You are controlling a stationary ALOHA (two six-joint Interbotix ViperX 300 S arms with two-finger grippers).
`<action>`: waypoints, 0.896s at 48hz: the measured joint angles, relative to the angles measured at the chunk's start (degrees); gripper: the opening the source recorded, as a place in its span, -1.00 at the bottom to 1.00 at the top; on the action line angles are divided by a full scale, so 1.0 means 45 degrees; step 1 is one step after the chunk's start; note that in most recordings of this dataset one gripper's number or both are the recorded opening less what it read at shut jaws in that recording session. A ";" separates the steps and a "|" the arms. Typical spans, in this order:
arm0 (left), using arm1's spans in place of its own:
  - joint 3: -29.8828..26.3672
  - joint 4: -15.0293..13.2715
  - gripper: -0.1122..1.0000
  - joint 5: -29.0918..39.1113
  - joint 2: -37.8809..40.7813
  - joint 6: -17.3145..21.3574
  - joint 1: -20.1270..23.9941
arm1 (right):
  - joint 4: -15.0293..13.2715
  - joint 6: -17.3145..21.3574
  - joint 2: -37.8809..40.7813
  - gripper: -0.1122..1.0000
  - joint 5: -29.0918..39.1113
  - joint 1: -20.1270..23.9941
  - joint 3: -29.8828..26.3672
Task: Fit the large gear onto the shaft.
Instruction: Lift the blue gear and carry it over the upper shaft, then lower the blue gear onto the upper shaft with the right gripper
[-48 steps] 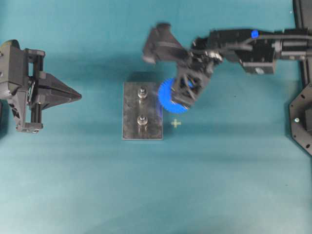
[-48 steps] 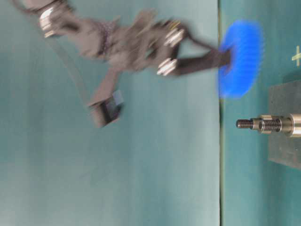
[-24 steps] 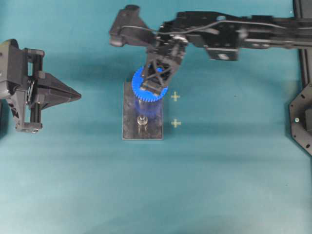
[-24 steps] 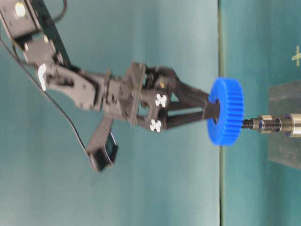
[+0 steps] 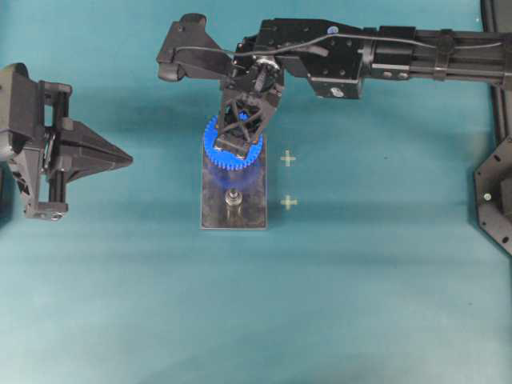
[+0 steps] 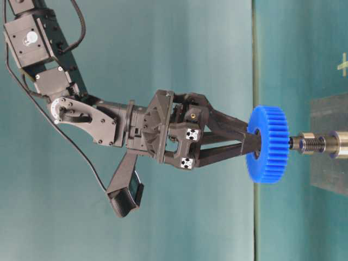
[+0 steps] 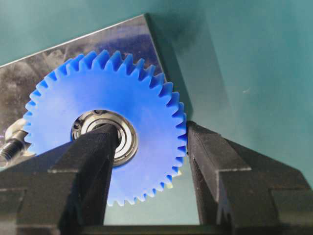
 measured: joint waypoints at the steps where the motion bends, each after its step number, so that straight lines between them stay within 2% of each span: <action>1: 0.0000 -0.0020 -0.80 -0.0020 0.0000 0.0000 0.0000 | 0.0000 0.0000 0.0020 0.06 0.0020 0.0000 -0.0020; 12: 0.0000 -0.0020 -0.80 0.0000 0.0020 0.0000 0.0000 | 0.0371 -0.0176 0.0156 0.06 0.0059 0.0020 -0.0020; 43: 0.0000 0.0000 -0.80 0.0000 0.0000 -0.0020 0.0000 | 0.0410 -0.0195 0.0176 0.07 0.0078 -0.0020 -0.0020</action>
